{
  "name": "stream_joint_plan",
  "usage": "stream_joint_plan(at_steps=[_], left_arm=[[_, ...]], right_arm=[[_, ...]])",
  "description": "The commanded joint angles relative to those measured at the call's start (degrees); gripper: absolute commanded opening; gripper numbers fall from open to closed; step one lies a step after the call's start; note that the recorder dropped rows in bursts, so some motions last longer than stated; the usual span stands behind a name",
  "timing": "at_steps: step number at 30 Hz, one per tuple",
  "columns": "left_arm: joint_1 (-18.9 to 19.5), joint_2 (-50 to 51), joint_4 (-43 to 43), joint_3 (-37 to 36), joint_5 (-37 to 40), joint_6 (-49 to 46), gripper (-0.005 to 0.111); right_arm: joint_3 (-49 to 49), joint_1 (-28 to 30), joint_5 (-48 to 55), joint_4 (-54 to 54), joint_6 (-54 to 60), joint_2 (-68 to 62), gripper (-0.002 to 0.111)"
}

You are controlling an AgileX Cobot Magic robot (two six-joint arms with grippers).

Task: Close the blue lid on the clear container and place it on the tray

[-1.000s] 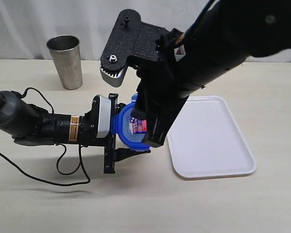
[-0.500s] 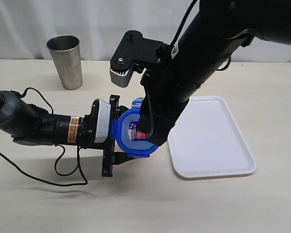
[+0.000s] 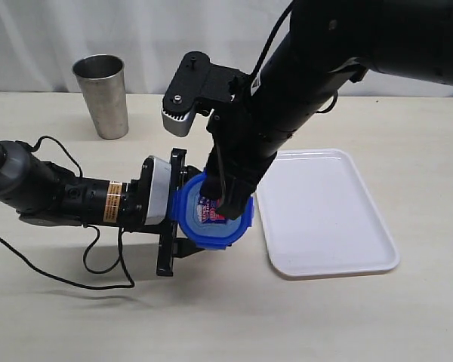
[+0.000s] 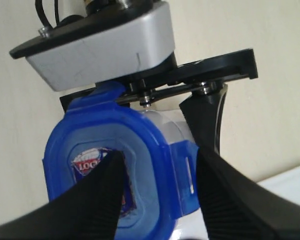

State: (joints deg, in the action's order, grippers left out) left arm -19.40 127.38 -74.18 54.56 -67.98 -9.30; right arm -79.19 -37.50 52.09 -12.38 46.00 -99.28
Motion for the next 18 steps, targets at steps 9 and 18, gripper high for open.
stream_joint_plan(at_steps=[9,18], left_arm=[[-0.33,0.05,-0.23,-0.08,0.84,1.94,0.000],[-0.33,0.05,-0.11,-0.08,-1.81,4.88,0.000]], right_arm=[[0.92,0.11,11.05,-0.84,-0.58,-3.76,0.031],[0.92,0.11,10.60,-0.21,-1.89,-6.32,0.026]])
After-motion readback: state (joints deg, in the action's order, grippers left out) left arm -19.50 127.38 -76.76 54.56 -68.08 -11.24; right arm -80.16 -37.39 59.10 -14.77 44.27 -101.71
